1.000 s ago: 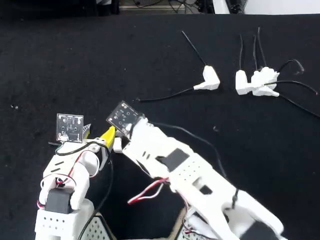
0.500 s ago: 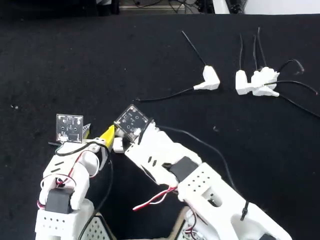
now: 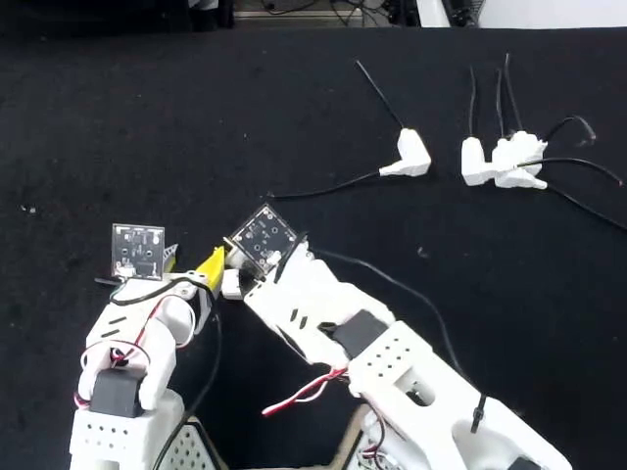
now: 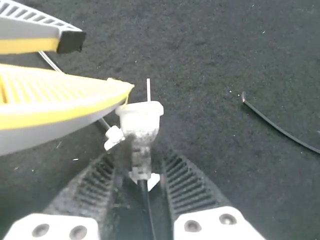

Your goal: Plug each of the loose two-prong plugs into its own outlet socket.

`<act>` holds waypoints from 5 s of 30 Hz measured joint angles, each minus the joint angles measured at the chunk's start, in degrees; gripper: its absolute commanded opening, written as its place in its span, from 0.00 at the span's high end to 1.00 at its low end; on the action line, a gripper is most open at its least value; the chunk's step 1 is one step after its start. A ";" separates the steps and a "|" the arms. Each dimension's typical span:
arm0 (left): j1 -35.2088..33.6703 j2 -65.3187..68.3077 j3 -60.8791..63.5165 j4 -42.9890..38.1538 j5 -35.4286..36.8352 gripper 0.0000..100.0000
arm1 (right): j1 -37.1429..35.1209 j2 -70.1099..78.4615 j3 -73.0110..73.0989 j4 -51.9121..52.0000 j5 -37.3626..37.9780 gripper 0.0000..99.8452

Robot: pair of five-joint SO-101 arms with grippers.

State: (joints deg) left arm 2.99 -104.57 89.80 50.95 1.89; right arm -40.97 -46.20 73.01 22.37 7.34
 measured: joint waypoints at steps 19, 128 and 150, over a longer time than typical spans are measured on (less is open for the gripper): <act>2.37 -0.09 1.76 -0.62 -1.76 0.77 | 0.00 0.00 0.18 0.00 -0.18 0.99; -22.59 0.53 3.87 -4.13 -0.53 0.77 | 6.42 53.10 -71.47 66.29 10.46 0.99; -22.59 0.53 3.87 -4.13 -0.53 0.77 | 6.42 59.08 -74.81 67.25 10.46 0.99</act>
State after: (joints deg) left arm -19.60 -104.04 93.67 46.81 1.36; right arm -34.55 12.88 -1.80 89.63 17.80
